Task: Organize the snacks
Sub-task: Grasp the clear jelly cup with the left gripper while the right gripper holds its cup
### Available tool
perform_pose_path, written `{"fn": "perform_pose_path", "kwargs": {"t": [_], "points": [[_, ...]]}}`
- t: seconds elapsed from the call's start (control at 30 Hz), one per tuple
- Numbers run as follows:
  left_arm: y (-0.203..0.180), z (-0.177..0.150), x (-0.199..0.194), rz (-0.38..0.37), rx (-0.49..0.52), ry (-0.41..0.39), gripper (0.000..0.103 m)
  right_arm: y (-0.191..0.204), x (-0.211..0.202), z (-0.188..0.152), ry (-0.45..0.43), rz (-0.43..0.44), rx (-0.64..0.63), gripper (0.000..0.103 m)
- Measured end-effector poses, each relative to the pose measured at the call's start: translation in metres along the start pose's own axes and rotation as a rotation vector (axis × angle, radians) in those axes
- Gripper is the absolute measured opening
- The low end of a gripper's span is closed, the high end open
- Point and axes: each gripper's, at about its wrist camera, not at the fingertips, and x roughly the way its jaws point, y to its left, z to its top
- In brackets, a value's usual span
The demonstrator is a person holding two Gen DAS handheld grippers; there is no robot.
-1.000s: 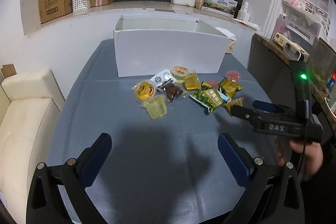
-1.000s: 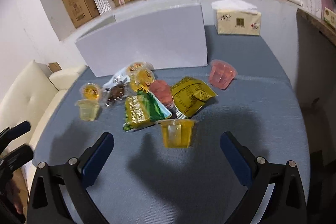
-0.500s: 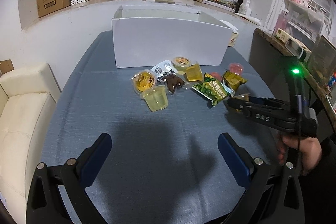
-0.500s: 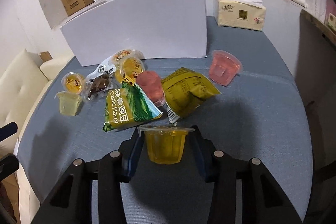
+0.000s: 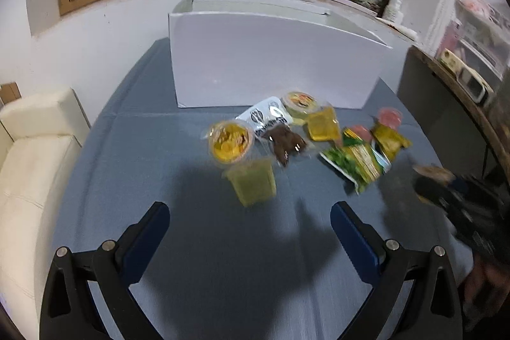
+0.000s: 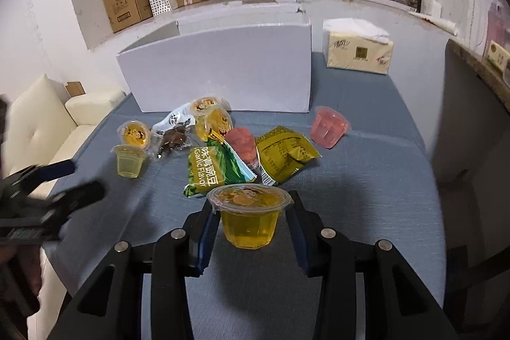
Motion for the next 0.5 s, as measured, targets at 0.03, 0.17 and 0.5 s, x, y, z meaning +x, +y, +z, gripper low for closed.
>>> {"fn": "perform_pose_path", "kwargs": {"t": [0.03, 0.17, 0.5], "points": [[0.0, 0.005, 0.009, 0.011, -0.001, 0.006, 0.103, 0.0, -0.004, -0.001, -0.003, 0.005, 0.007, 0.045], [0.0, 0.015, 0.028, 0.042, -0.002, 0.0, 0.101, 0.001, -0.015, -0.005, -0.01, 0.012, 0.011, 0.045], [-0.005, 0.015, 0.049, 0.039, 0.03, 0.029, 0.048, 0.007, -0.023, -0.012, -0.019, 0.03, 0.014, 0.045]]}}
